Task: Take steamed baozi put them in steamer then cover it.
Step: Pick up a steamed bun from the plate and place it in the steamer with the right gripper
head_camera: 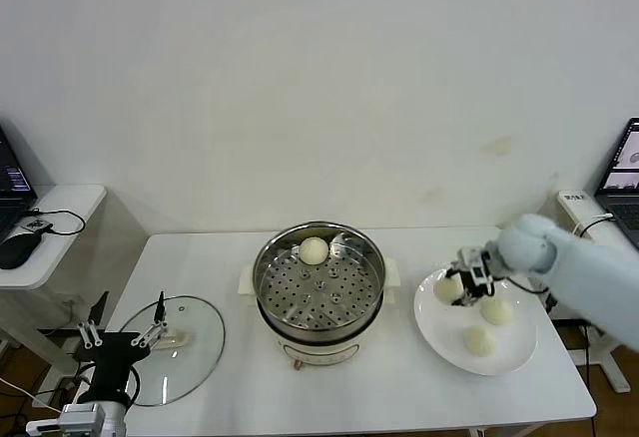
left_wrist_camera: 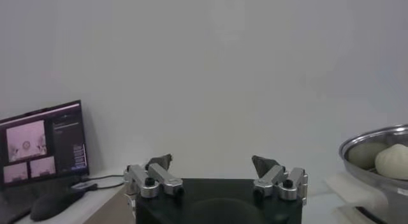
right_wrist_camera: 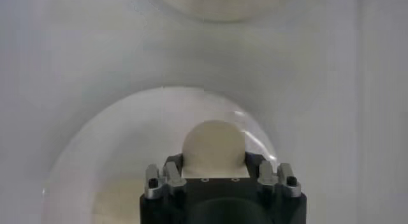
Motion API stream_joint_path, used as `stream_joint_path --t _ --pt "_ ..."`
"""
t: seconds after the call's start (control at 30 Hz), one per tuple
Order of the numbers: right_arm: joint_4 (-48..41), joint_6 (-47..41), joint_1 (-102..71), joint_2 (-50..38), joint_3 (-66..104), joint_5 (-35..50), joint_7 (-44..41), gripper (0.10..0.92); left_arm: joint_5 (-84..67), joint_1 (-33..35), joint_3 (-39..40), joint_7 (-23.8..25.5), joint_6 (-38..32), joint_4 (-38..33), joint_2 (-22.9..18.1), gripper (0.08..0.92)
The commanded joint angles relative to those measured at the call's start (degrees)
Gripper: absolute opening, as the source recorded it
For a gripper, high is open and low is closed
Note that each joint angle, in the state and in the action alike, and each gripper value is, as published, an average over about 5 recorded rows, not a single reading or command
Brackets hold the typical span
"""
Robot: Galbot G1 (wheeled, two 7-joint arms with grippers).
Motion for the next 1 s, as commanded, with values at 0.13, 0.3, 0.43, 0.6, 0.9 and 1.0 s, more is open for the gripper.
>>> stream_joint_path --t 0.13,0.3,0.43,0.6,0.9,1.0 --pt "6.4 -6.6 29.2 3.6 -16.8 14.3 1.6 0.619 -0.1 -0.6 0.6 0.0 0.0 0.1 0.4 0.823" --pt "6.1 -11.3 30.2 14.0 -17.7 22.7 6.3 0.619 -0.2 -1.1 0.6 -0.1 0.0 0.5 0.4 0.823" --pt "3.8 -15.0 26.1 22.2 -16.7 27.8 11.3 0.619 -0.3 -1.2 0.2 -0.2 -0.1 0.8 0.4 0.823" --pt "-1.6 -17.1 21.4 32.0 -16.4 29.9 14.3 0.619 -0.4 -1.4 -0.5 -0.2 -0.1 0.8 0.0 0.823" --pt "-9.1 -20.7 13.7 42.4 -15.8 30.3 17.1 0.619 -0.3 -1.9 -0.6 -0.2 -0.2 1.2 -0.6 0.823" --pt "-11.2 -21.0 10.8 44.0 -15.9 29.3 17.7 0.619 -0.3 -1.9 -0.8 -0.1 -0.4 1.5 -0.5 0.823"
